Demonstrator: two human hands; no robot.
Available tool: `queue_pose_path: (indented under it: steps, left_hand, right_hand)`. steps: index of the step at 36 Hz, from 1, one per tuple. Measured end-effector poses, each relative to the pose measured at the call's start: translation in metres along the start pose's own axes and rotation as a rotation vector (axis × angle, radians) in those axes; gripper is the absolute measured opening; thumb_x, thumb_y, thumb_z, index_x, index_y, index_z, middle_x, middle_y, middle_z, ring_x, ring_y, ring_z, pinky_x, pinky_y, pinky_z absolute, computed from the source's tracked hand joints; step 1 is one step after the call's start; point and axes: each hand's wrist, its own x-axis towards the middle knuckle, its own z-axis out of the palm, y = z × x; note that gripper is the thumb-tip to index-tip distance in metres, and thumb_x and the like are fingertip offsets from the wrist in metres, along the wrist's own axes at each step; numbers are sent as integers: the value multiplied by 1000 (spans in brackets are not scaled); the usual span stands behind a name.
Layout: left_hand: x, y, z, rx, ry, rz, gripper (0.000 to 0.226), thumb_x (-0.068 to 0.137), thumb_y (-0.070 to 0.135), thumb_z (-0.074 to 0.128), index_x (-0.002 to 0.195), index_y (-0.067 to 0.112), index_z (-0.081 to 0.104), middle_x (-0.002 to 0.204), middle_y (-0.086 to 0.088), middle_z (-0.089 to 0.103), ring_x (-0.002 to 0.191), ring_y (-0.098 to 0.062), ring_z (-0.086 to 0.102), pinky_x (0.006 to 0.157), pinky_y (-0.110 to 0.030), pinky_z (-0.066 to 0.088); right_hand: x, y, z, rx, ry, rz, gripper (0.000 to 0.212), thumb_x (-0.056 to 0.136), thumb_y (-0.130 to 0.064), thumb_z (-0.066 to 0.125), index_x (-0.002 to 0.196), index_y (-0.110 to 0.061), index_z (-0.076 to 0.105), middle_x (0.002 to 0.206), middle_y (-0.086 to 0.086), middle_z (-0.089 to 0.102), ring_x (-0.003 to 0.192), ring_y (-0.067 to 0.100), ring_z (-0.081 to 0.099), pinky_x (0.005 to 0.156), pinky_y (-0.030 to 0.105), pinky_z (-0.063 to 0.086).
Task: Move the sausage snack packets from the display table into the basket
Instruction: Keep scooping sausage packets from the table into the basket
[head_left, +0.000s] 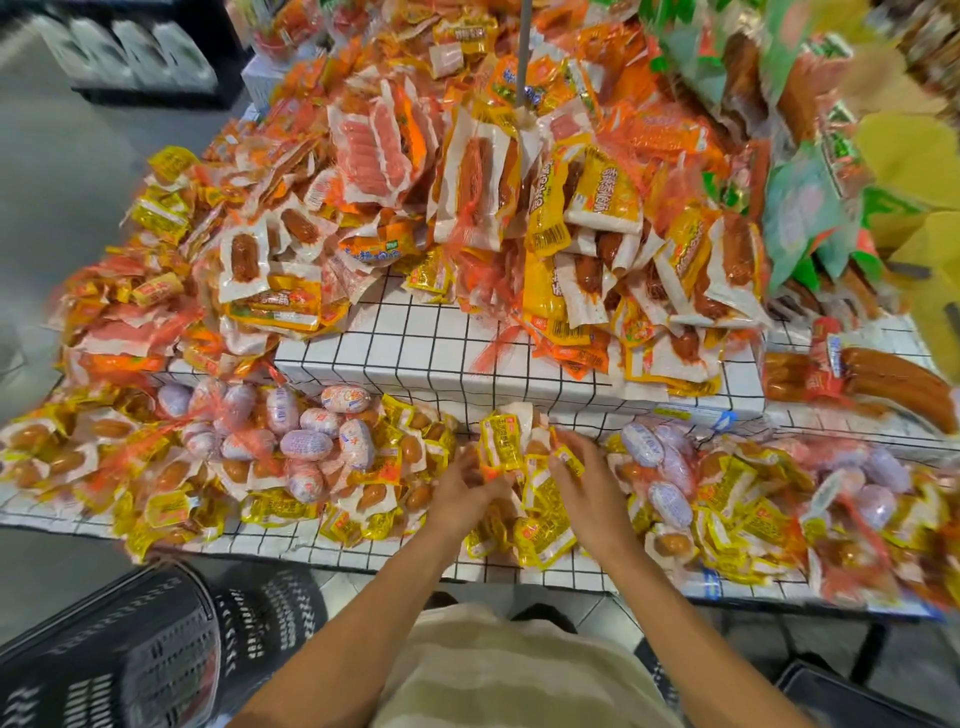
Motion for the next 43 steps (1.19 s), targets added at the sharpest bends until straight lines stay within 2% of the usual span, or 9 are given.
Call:
queue_pose_path:
  steps: [5,11,15,21,26,30,33,39,43]
  left_hand:
    - [-2,-1,2,78,-2,50,57,75,30,89,123,21,59,116,-4,68,109,-19,64,99,-42,53]
    - [-12,-8,10,154,7,278,51,71,23,92,102,21,51,98,-8,66,86,-15,66,72,-22,54]
    - [-20,-5,14,223,17,359,50,73,24,91,104,20,51,110,-11,63,97,-22,67,81,-40,59]
    - [-27,-13,22,373,222,534,46,81,13,82,116,23,55,124,-2,48,108,11,49,80,-1,41]
    - [-29,-14,21,233,264,508,44,86,4,75,118,27,57,120,5,59,111,-13,59,88,-34,57]
    - [-28,-17,7,219,192,472,43,89,7,73,123,29,56,126,7,60,117,-6,57,88,-13,51]
    - [-28,-18,-3,161,135,411,42,92,12,72,129,23,54,129,6,59,119,-7,56,95,-20,51]
    - [-41,-21,-16,-74,153,198,24,94,28,69,114,36,60,109,20,67,110,-8,64,83,-15,53]
    - [-51,-15,-23,-393,-42,10,53,95,46,62,123,3,55,90,5,73,82,-13,71,72,-29,56]
  right_hand:
    - [-19,9,-4,83,39,-18,59,101,-45,54,153,-29,34,156,-8,41,144,10,38,116,36,39]
    - [-25,15,-8,64,-89,-122,57,103,-43,50,155,-39,27,160,-20,29,149,-3,24,117,24,30]
    - [-24,15,-7,70,-59,-137,54,106,-33,49,156,-29,31,161,-14,32,149,-1,25,121,27,30]
    - [-28,11,-6,32,-63,-136,54,105,-32,53,154,-26,34,159,-10,36,149,4,29,121,32,32]
    - [-33,12,-5,-268,75,-175,46,91,-40,73,123,-10,59,134,3,55,129,21,45,107,37,41]
    - [-36,7,-7,-191,72,-65,42,93,-53,62,114,-17,53,102,-5,62,93,13,60,70,19,44]
    - [-31,-8,-15,-98,154,-117,33,90,-62,54,95,-31,42,66,-14,54,54,4,50,46,18,34]
    - [-26,-54,-26,248,12,-187,37,82,-74,63,88,-38,55,95,-10,74,90,3,71,74,38,60]
    - [-30,-91,-34,459,23,-252,25,81,-59,75,83,-40,58,97,-8,76,88,10,73,68,43,62]
